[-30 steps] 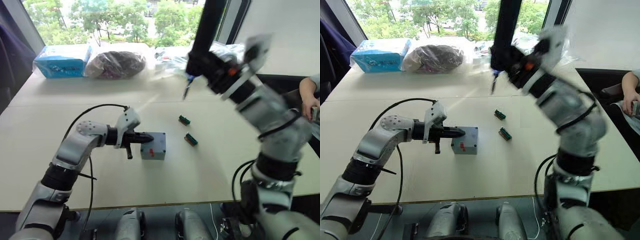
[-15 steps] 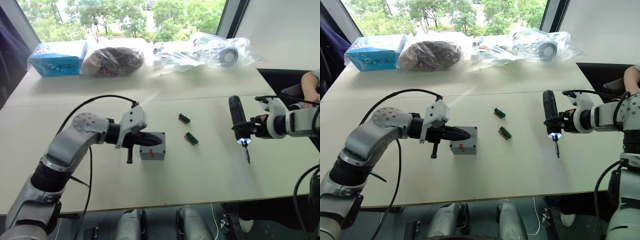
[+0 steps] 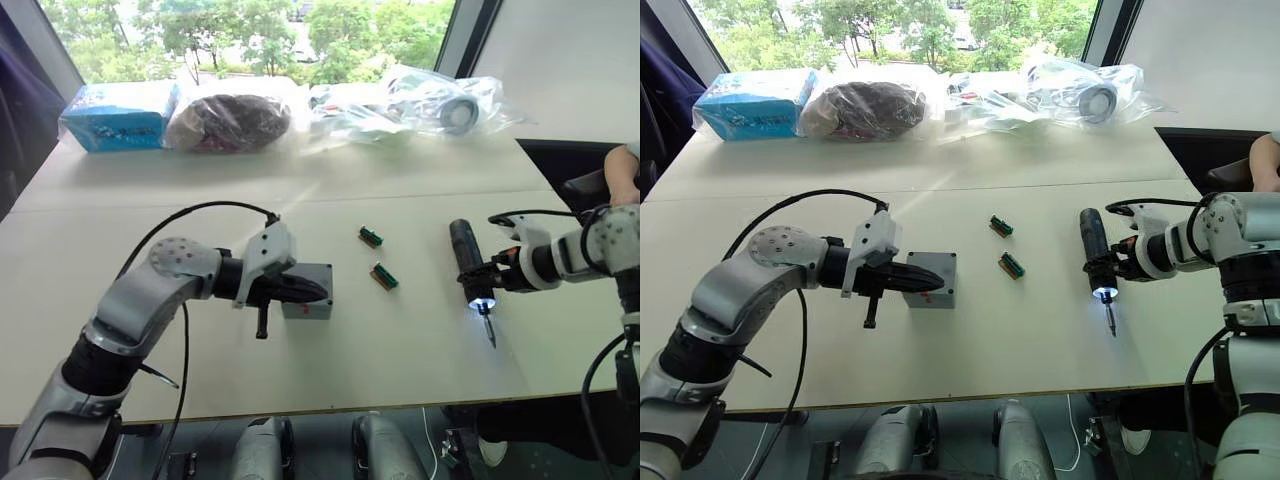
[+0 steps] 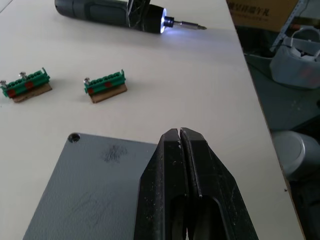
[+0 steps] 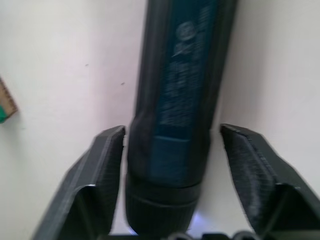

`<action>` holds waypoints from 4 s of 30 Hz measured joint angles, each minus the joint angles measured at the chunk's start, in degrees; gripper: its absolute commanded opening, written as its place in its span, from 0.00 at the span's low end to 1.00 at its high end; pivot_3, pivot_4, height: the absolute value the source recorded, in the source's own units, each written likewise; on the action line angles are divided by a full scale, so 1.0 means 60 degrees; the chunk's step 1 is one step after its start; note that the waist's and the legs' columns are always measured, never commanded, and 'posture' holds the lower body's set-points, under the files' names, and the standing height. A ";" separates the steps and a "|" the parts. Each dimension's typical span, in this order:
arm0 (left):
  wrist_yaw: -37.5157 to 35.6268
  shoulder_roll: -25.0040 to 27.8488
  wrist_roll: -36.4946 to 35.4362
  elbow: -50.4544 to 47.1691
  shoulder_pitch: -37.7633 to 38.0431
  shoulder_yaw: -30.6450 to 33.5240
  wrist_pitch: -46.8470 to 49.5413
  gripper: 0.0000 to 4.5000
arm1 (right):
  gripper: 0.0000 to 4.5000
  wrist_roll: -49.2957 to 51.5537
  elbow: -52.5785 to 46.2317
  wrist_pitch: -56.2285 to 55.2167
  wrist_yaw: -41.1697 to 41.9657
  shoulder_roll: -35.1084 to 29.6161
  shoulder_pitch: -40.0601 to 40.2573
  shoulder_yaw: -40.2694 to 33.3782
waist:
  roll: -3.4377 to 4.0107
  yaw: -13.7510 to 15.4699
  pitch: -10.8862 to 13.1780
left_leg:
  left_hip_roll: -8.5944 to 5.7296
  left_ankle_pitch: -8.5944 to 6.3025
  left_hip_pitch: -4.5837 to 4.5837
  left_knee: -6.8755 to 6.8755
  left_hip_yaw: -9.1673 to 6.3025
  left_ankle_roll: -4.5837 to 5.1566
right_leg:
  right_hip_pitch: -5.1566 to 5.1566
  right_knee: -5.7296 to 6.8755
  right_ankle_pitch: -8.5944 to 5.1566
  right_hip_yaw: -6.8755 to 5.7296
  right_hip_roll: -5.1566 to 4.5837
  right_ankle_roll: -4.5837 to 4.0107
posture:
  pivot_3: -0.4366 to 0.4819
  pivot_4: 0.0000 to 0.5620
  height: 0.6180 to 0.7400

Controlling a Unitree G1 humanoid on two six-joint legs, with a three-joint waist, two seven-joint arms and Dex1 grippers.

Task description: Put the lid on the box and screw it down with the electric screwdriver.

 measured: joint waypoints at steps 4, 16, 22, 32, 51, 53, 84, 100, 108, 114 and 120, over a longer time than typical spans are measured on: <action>0.0031 0.0233 -0.0013 0.0071 0.0118 0.0081 0.0035 0.00 | 0.99 -0.0349 -0.0254 0.0007 0.0323 0.0101 0.0029 -0.0011 | -0.0001 0.0008 0.0000 | 0.0001 0.0000 0.0000 0.0002 0.0001 0.0000 | 0.0002 0.0000 0.0000 -0.0002 -0.0001 0.0000 | 0.48 0.27 1.00; 0.0340 0.0822 -0.0198 0.1763 -0.0221 0.1584 0.0267 0.00 | 0.99 -0.0671 -0.4141 -0.2360 0.1448 -0.0002 0.0867 -0.1396 | -0.0003 0.0002 0.0000 | 0.0019 0.0000 0.0003 0.0001 0.0000 -0.0003 | -0.0002 0.0018 0.0003 -0.0014 0.0000 0.0012 | 0.48 0.27 1.00; 0.0251 0.1104 0.0298 0.2272 0.0132 0.1422 -0.0179 0.00 | 0.99 0.0050 -0.7512 -0.3633 0.2683 0.0246 0.2555 -0.1909 | -0.0005 0.0029 0.0000 | 0.0025 0.0000 0.0008 -0.0002 -0.0010 -0.0004 | 0.0004 0.0024 0.0003 -0.0023 0.0000 0.0012 | 0.48 0.27 1.00; 0.0429 0.0371 0.1437 0.2967 0.0480 0.0177 -0.1167 0.00 | 0.99 -0.1542 -0.9483 -0.6196 0.2953 0.1764 0.4667 0.1186 | -0.0072 0.0008 -0.0013 | 0.0025 0.0002 0.0015 0.0035 -0.0016 -0.0005 | 0.0029 0.0030 0.0001 -0.0027 -0.0005 0.0006 | 0.48 0.27 1.00; 0.0451 -0.0686 0.2290 0.3985 -0.0928 -0.0562 -0.1474 0.00 | 0.99 -0.1384 -0.8854 -0.5054 0.2171 0.3850 0.4836 0.1469 | -0.0087 0.0184 -0.0015 | 0.0008 0.0003 0.0021 0.0046 -0.0023 -0.0007 | 0.0031 0.0065 0.0002 -0.0037 -0.0002 0.0008 | 0.48 0.27 1.00; 0.0369 -0.0675 0.2400 0.4211 -0.0994 -0.0603 -0.1657 0.00 | 0.99 -0.1300 -0.9067 -0.4912 0.2042 0.3886 0.4832 0.1411 | -0.0087 0.0185 -0.0015 | 0.0009 0.0003 0.0021 0.0046 -0.0022 -0.0007 | 0.0030 0.0065 0.0002 -0.0036 -0.0003 0.0008 | 0.48 0.27 1.00; 0.0443 -0.0089 0.1632 0.2138 0.0575 -0.0175 -0.0468 0.00 | 0.99 -0.3792 -0.7022 -0.7731 0.3386 0.3042 0.4044 0.2228 | -0.0092 0.0234 -0.0017 | 0.0025 -0.0001 0.0013 0.0116 -0.0031 -0.0002 | 0.0055 0.0078 0.0001 -0.0055 0.0002 0.0004 | 0.48 0.27 1.00; 0.0116 -0.0252 0.1986 0.2743 0.0095 -0.0236 -0.1108 0.00 | 0.99 -0.3403 -0.8520 -0.6389 0.2676 0.3435 0.4791 0.1875 | -0.0092 0.0218 -0.0017 | 0.0029 -0.0008 0.0012 0.0128 -0.0036 0.0009 | 0.0059 0.0077 -0.0001 -0.0053 -0.0003 0.0001 | 0.48 0.27 1.00; -0.0292 0.0579 0.0754 0.2240 0.0471 0.0866 0.0199 0.00 | 0.99 -0.2860 -0.9043 -0.6353 0.2517 0.2960 0.4980 -0.0110 | -0.0092 0.0234 -0.0016 | 0.0041 -0.0009 0.0009 0.0129 -0.0045 0.0010 | 0.0060 0.0076 -0.0002 -0.0054 -0.0004 0.0000 | 0.48 0.27 1.00; -0.0276 0.0680 -0.0479 0.1374 -0.0416 0.1651 0.1365 0.00 | 0.99 -0.3290 -0.7980 -0.6787 0.1400 0.3395 0.5005 -0.1038 | -0.0093 0.0218 -0.0017 | 0.0031 -0.0012 0.0014 0.0136 -0.0040 0.0013 | 0.0071 0.0073 -0.0014 -0.0051 -0.0010 -0.0022 | 0.48 0.27 1.00; -0.0287 0.0448 -0.0483 0.1078 -0.0576 0.1050 0.1212 0.00 | 0.65 -0.4126 -0.6286 -0.7747 0.0934 0.3793 0.4972 -0.0593 | -0.0089 0.0173 -0.0014 | 0.0020 -0.0013 0.0014 0.0135 -0.0032 0.0016 | 0.0068 0.0076 0.0000 -0.0051 0.0002 0.0005 | 0.48 0.27 1.00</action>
